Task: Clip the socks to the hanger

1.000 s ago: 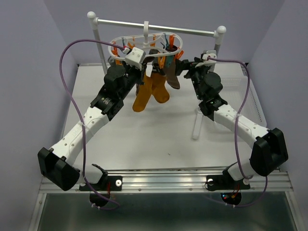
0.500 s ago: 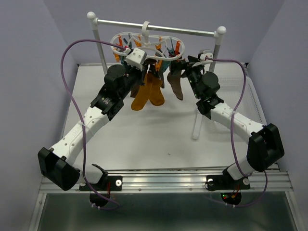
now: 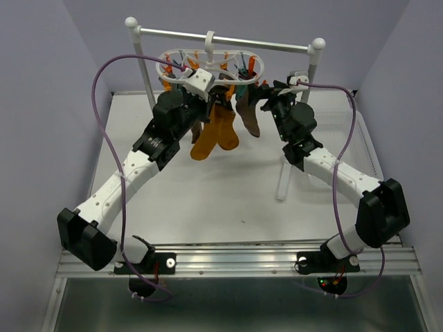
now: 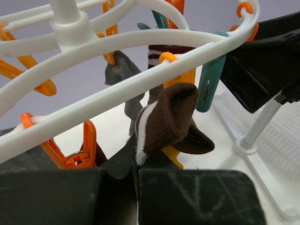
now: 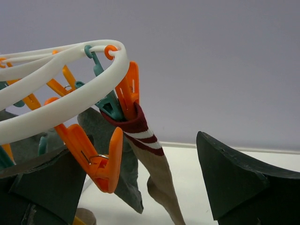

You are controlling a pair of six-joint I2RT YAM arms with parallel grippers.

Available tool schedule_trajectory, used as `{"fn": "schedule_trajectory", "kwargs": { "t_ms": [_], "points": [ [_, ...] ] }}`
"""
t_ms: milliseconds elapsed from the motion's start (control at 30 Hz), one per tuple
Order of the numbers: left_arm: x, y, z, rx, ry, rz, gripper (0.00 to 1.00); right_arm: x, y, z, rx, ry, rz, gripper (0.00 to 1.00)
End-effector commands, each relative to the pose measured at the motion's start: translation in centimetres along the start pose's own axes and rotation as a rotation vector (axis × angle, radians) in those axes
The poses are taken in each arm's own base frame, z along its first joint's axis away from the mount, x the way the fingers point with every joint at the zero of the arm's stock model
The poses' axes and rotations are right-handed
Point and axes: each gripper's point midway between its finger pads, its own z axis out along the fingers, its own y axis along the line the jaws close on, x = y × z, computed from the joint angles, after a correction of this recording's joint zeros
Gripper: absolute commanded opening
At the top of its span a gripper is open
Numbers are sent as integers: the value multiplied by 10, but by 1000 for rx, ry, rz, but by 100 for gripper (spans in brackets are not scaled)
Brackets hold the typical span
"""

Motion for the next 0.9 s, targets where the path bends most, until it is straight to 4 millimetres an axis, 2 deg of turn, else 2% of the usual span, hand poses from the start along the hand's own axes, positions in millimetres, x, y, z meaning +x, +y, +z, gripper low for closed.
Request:
{"fn": "schedule_trajectory", "kwargs": {
  "t_ms": [0, 267, 400, 600, 867],
  "points": [
    [-43, 1, -1, 13, -103, 13, 0, -49, 6, -3, 16, -109, -6, 97],
    [-44, -1, 4, 23, -102, 15, 0, -54, 5, 2, 20, -142, -47, 98],
    [-45, -1, 4, 20, -105, 23, 0, -61, 9, 10, 9, -177, -63, 96],
    [-45, 2, 6, 9, -106, 32, 0, -54, 15, 20, -16, -189, -37, 88],
    [-43, 8, 6, -20, -97, 36, 0, -52, 23, 28, -38, -186, 18, 89]
  ]
}}
